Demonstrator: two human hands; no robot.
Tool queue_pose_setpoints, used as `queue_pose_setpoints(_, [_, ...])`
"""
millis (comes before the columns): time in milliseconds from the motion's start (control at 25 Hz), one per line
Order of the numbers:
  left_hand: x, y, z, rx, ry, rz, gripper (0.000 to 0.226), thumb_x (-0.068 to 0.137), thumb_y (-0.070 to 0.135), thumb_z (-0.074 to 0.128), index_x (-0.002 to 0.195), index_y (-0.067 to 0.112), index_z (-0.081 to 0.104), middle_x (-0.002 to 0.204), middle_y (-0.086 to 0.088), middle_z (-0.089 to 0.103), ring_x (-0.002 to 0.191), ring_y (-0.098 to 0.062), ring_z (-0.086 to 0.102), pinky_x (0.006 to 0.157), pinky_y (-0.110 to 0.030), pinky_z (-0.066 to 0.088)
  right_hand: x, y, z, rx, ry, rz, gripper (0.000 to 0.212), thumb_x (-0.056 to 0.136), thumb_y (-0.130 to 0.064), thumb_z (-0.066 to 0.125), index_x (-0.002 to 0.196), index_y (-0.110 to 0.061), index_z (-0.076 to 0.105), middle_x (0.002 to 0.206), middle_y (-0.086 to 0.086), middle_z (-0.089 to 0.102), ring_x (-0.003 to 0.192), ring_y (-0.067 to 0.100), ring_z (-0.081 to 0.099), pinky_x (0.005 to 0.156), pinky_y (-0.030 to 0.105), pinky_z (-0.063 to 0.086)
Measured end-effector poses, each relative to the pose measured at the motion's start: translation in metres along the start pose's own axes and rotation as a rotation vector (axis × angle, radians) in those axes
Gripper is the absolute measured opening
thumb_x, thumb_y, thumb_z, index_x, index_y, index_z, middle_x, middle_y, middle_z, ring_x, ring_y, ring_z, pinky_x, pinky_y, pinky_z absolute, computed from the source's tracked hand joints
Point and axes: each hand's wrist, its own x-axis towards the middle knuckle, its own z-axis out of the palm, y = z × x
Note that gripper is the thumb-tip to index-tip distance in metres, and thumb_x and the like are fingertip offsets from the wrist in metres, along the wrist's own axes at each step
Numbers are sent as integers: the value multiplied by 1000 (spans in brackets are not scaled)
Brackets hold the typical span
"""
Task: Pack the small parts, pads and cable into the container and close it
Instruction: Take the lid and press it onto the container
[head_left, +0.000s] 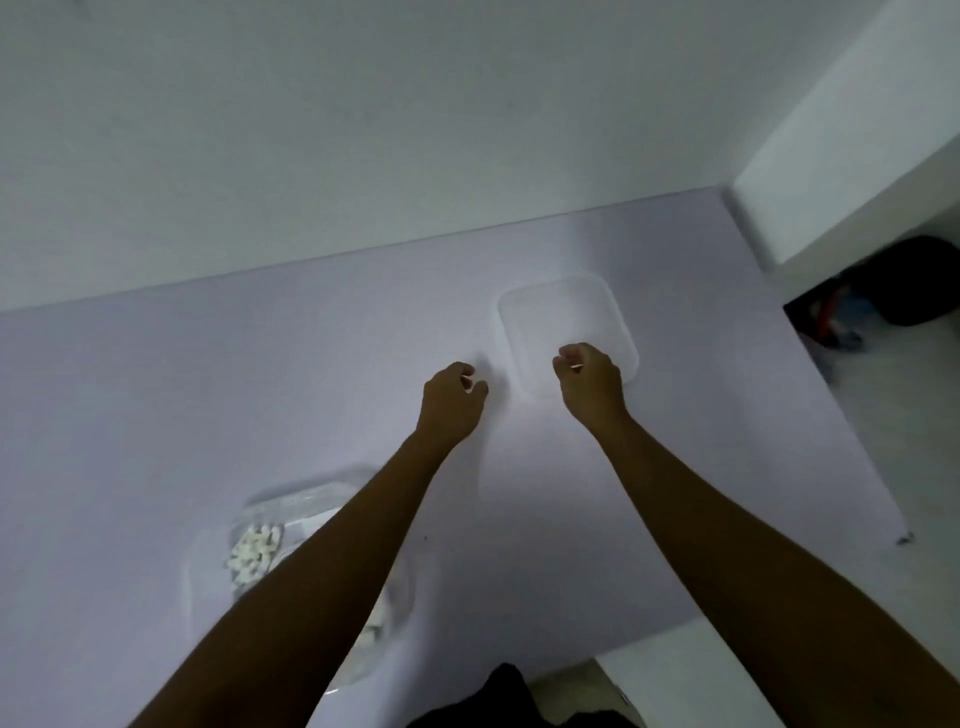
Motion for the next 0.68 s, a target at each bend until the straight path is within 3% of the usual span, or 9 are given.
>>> queue_pose_setpoints(120, [45, 36, 55, 104, -103, -87, 56, 96, 36, 54, 141, 5, 43, 138, -17, 53, 128, -32, 49, 111, -41, 35, 58, 45, -43, -38, 29, 92, 41, 97, -22, 59, 135, -7, 54, 140, 16, 54, 127, 31, 53, 102, 32, 41])
queue_pose_setpoints(320, [88, 62, 112, 51, -116, -264, 51, 98, 30, 47, 140, 3, 42, 142, -19, 46, 130, -37, 44, 110, -45, 37, 124, 92, -77, -124, -87, 254, 77, 95, -34, 62, 155, -8, 22, 161, 15, 27, 148, 33, 27, 118, 41, 26])
queue_pose_setpoints(440, [97, 72, 134, -17, -87, -331, 43, 97, 23, 43, 134, 3, 49, 136, -19, 50, 124, -36, 49, 107, -45, 41, 140, 103, -71, -109, -144, 261, 80, 95, -34, 60, 157, -7, 17, 162, 15, 25, 148, 33, 26, 119, 39, 24])
queue_pose_setpoints(520, [99, 73, 140, -87, -44, -390, 42, 96, 23, 42, 132, 2, 49, 133, -19, 51, 121, -35, 52, 103, -46, 45, 141, 107, -67, -38, -136, 270, 73, 96, -29, 57, 156, -9, 21, 160, 16, 30, 144, 33, 33, 115, 40, 32])
queue_pose_setpoints(600, [94, 64, 142, -153, 23, -435, 43, 97, 27, 42, 130, 0, 50, 130, -20, 53, 118, -36, 54, 101, -48, 48, 131, 116, -66, 78, -146, 298, 65, 96, -18, 56, 154, -12, 28, 154, 13, 39, 132, 30, 47, 97, 32, 43])
queue_pose_setpoints(680, [82, 54, 136, -208, 74, -450, 45, 96, 30, 48, 128, -2, 49, 128, -19, 56, 117, -36, 56, 100, -48, 49, 113, 124, -66, 139, -140, 291, 63, 92, -4, 56, 151, -13, 34, 148, 12, 47, 122, 26, 54, 87, 27, 43])
